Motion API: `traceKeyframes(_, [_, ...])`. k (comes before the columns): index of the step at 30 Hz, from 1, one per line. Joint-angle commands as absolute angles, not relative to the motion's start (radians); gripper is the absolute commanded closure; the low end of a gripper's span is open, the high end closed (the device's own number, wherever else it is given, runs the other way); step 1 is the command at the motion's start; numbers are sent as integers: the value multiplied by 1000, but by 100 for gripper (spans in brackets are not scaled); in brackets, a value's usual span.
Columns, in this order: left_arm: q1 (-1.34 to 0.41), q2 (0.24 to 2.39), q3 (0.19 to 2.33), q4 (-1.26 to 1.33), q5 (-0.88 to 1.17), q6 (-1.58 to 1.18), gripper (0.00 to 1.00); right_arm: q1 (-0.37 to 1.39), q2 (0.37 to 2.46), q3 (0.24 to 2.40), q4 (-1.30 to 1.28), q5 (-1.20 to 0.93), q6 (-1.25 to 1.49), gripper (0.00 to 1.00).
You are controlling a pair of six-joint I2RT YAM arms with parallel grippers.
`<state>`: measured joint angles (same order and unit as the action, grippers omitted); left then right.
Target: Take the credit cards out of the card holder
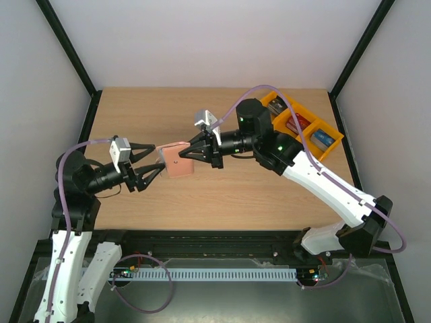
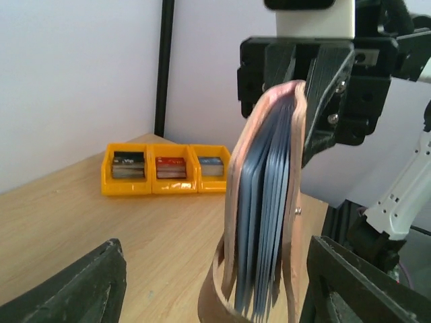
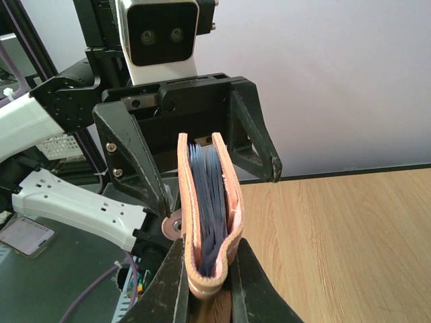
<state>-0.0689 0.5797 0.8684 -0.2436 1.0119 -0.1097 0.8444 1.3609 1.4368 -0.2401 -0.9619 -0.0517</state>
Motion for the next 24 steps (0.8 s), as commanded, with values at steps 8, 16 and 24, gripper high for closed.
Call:
traceKeyframes(8, [-81,566,768,1,913,-303,50,847,1376,1512,-276,-1020,-104,98])
traceKeyframes(16, [-110,547,720,39,910,-330,51,847,1388,1510,-252,-1050,-89,98])
traceKeyframes(24, [-132,555,707,93,951,-317,48,859,1410,1509,-234,-1139,-89,98])
